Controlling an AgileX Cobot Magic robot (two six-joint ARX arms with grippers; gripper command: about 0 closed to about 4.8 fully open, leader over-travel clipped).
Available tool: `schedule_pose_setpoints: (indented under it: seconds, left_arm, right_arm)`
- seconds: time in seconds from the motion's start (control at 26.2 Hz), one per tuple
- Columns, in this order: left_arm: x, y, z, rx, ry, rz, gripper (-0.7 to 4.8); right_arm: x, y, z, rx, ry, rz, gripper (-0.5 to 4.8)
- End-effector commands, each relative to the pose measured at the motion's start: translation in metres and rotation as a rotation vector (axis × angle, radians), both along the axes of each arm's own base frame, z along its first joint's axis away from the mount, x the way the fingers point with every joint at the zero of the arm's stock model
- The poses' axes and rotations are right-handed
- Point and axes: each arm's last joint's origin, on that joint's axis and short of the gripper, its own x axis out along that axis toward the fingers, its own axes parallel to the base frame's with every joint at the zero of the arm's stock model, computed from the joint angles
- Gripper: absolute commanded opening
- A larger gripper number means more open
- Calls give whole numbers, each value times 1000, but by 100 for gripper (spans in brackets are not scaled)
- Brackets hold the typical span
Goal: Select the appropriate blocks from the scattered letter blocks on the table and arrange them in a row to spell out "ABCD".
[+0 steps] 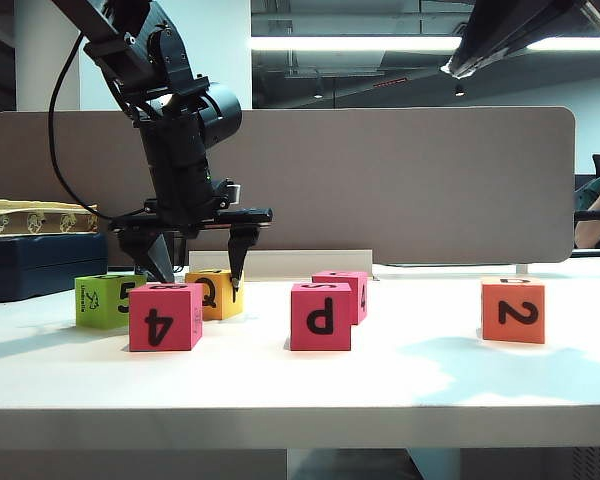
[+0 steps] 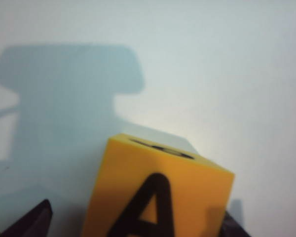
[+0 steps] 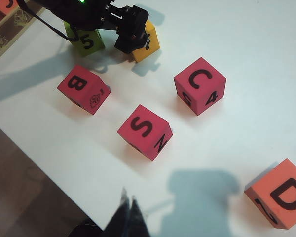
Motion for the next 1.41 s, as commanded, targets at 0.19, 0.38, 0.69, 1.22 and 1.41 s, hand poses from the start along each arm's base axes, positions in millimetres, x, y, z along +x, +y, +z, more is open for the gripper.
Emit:
schedule_pose_setpoints:
  seconds: [0.19, 0.38, 0.69, 1.22, 1.41]
  left_arm:
    - [0, -1, 2, 16, -6, -66, 472]
    - [0, -1, 2, 16, -5, -61, 471]
    - [-2, 0, 1, 17, 19, -58, 470]
    - [-6, -3, 0, -64, 78, -112, 466]
    - [-6, -4, -1, -90, 92, -128, 466]
  right_arm:
    - [0, 0, 2, 5, -16, 3, -1]
    - [0, 0, 2, 5, -16, 3, -1]
    - [0, 0, 2, 4, -16, 3, -2]
    - [0, 0, 2, 3, -17, 0, -1]
    - [0, 0, 2, 3, -17, 0, -1]
